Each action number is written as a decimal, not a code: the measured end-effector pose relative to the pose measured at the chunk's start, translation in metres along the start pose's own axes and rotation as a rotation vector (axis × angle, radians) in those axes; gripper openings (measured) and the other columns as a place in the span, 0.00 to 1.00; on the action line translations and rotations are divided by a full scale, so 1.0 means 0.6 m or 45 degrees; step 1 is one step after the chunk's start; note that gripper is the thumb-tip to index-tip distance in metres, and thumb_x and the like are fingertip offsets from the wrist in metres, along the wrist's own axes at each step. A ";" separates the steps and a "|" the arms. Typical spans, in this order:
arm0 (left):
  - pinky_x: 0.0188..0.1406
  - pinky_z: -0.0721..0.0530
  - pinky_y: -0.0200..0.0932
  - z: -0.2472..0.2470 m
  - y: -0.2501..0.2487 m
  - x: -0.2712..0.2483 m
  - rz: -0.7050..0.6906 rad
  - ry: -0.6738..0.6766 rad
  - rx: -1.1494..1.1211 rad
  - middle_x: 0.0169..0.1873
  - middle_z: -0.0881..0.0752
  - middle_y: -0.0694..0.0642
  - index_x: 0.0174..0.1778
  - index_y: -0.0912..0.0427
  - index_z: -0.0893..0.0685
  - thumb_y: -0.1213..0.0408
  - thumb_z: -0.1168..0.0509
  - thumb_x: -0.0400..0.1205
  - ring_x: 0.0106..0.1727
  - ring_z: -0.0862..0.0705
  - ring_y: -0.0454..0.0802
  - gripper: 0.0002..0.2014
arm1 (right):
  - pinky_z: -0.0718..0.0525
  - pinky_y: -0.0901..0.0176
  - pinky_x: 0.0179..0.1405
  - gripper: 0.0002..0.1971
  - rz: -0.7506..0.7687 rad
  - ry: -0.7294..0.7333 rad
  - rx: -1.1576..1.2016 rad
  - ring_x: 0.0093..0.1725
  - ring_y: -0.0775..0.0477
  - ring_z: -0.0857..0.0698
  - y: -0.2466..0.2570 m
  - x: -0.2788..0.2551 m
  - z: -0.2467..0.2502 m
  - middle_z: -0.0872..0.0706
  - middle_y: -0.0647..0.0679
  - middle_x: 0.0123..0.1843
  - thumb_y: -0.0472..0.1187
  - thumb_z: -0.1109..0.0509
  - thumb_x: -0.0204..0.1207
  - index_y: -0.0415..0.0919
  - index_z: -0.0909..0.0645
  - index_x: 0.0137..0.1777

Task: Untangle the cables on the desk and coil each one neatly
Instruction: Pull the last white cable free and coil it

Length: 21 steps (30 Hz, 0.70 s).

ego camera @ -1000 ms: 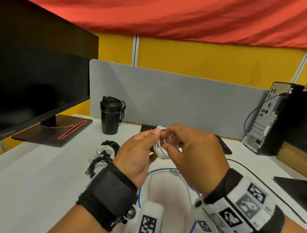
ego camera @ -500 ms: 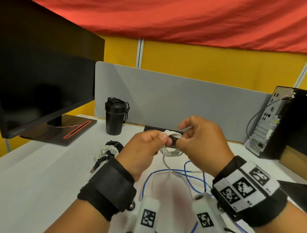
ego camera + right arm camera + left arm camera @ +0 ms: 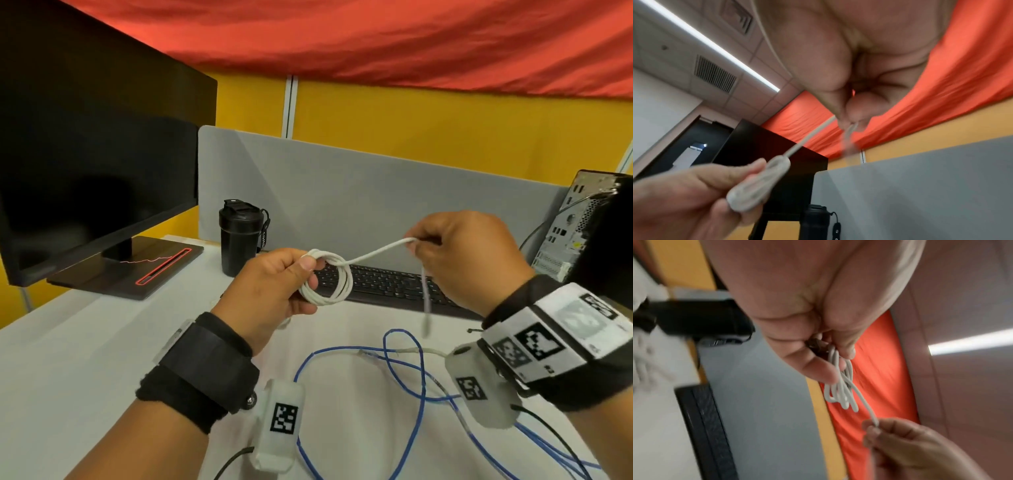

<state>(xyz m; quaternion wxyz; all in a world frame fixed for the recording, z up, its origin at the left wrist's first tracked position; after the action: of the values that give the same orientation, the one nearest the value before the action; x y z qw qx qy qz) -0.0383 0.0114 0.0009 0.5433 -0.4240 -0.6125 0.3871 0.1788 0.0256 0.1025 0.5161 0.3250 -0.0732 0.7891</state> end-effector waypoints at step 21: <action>0.33 0.18 0.35 -0.019 0.020 -0.001 0.021 -0.022 0.092 0.34 0.12 0.49 0.50 0.56 0.14 0.57 0.43 0.90 0.34 0.15 0.40 0.13 | 0.20 0.56 0.39 0.20 -0.597 -0.126 1.314 0.40 0.52 0.16 0.025 -0.069 -0.073 0.11 0.48 0.50 0.25 0.33 0.73 0.51 0.18 0.56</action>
<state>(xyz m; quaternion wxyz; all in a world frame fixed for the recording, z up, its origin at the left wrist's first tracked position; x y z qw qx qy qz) -0.0260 0.0151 -0.0091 0.5499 -0.4058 -0.5991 0.4171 0.1573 0.0067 0.0471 0.4478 0.5793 0.3718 0.5707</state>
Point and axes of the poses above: each hand's wrist, its own x-axis towards the middle knuckle, its own z-axis out of the back of the hand, y = z × x, the point moved 5 cm from there along x, towards the middle knuckle
